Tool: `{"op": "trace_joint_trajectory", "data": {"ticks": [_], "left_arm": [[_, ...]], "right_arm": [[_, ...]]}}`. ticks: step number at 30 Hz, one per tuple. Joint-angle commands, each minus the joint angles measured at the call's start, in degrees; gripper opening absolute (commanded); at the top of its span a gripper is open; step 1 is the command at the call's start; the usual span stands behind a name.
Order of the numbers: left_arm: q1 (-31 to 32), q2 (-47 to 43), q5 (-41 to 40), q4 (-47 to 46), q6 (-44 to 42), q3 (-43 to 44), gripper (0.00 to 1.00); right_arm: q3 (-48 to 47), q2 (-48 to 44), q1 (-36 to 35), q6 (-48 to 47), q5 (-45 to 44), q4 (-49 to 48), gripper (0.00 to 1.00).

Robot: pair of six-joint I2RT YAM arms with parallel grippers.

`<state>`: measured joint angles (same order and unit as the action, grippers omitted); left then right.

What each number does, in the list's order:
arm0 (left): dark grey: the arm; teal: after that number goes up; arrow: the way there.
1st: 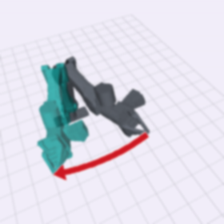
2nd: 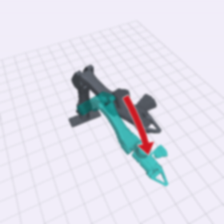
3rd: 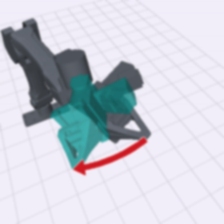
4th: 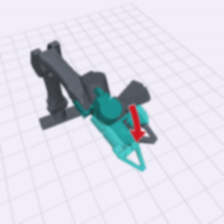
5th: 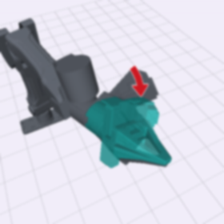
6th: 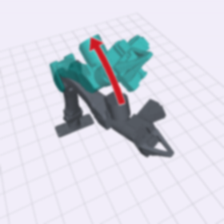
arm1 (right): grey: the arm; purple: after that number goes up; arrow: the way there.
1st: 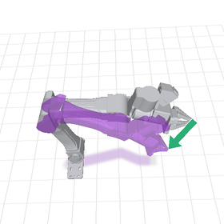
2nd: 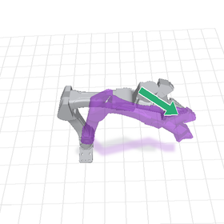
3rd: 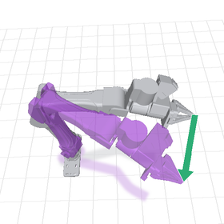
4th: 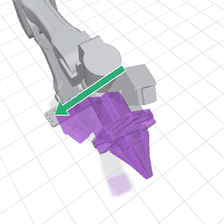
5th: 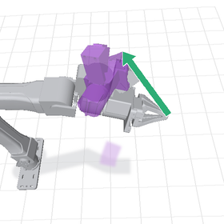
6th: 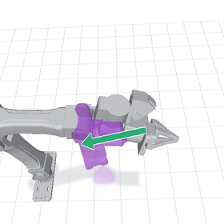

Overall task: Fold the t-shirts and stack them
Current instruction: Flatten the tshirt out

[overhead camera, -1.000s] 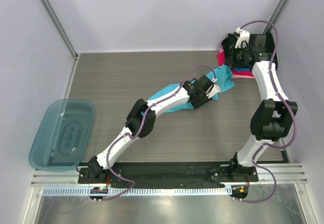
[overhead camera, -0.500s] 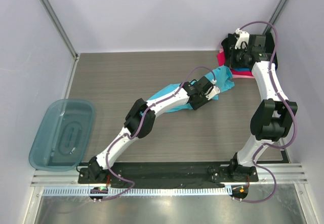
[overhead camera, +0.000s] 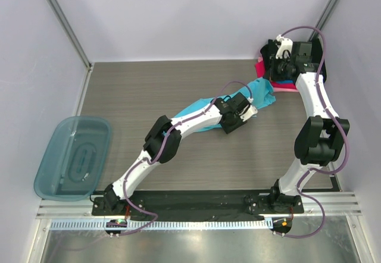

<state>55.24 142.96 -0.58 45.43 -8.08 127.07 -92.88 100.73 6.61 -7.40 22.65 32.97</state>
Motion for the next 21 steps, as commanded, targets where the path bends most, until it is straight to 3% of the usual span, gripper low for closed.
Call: {"op": "trace_joint_trajectory", "data": {"ticks": [1, 21], "left_arm": [[-0.4, 1.9, 2.1, 4.9, -1.7, -1.1, 0.38], [-2.2, 8.3, 5.9, 5.8, -4.2, 7.8, 0.41]], "right_arm": [[-0.5, -3.0, 0.2, 0.0, 1.1, -2.0, 0.01], [2.3, -3.9, 0.2, -0.9, 0.2, -2.1, 0.01]]}}
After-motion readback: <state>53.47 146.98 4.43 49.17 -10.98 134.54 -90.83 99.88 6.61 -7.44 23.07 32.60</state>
